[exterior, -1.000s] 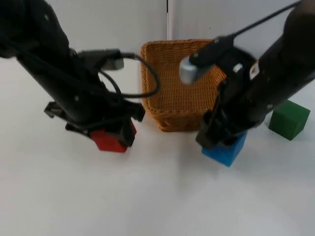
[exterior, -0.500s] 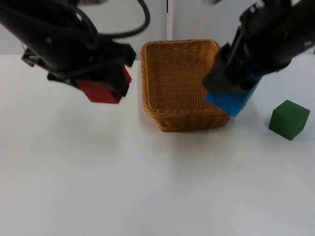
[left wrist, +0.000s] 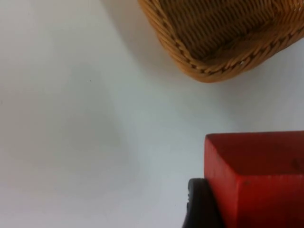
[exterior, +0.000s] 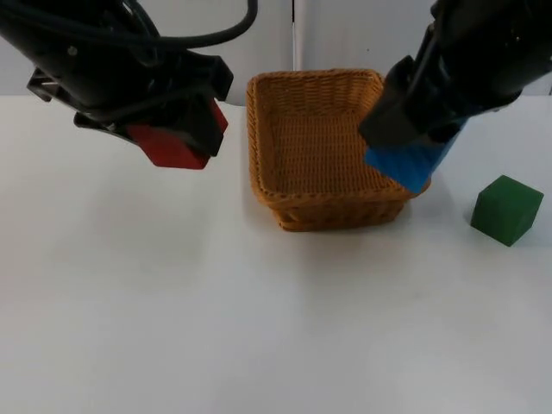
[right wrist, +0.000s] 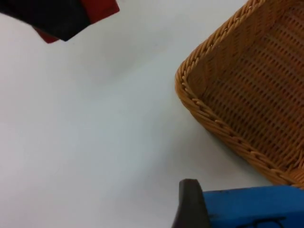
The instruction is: Pick up one cube with each hand and place exactly two cubes into the same basket, leaving the remaining cube outside.
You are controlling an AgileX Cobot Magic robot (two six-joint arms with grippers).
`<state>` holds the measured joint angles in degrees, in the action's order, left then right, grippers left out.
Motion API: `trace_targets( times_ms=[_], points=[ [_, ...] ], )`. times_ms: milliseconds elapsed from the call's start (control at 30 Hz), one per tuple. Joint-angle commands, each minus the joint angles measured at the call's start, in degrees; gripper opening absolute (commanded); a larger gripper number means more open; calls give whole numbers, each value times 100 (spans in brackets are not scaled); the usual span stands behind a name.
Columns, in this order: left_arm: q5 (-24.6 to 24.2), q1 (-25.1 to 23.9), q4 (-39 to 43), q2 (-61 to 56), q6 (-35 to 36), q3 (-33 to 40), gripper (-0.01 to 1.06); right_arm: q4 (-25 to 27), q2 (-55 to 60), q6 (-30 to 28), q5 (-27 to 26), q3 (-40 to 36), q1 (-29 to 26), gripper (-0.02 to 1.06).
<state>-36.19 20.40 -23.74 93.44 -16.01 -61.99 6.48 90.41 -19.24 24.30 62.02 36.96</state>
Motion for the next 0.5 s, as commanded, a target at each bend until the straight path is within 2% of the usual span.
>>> trace_targets(
  times_ms=[0,233,467],
  points=[
    [75,26,23,-57,35,1,0,-9,-69,129,-119,15,-56,0],
    [183,26,-1,-57,35,1,0,4,-69,289,-160,15,-454,0],
    [286,26,-71,-57,35,1,0,4,-69,330,-186,15,-514,0]
  ],
)
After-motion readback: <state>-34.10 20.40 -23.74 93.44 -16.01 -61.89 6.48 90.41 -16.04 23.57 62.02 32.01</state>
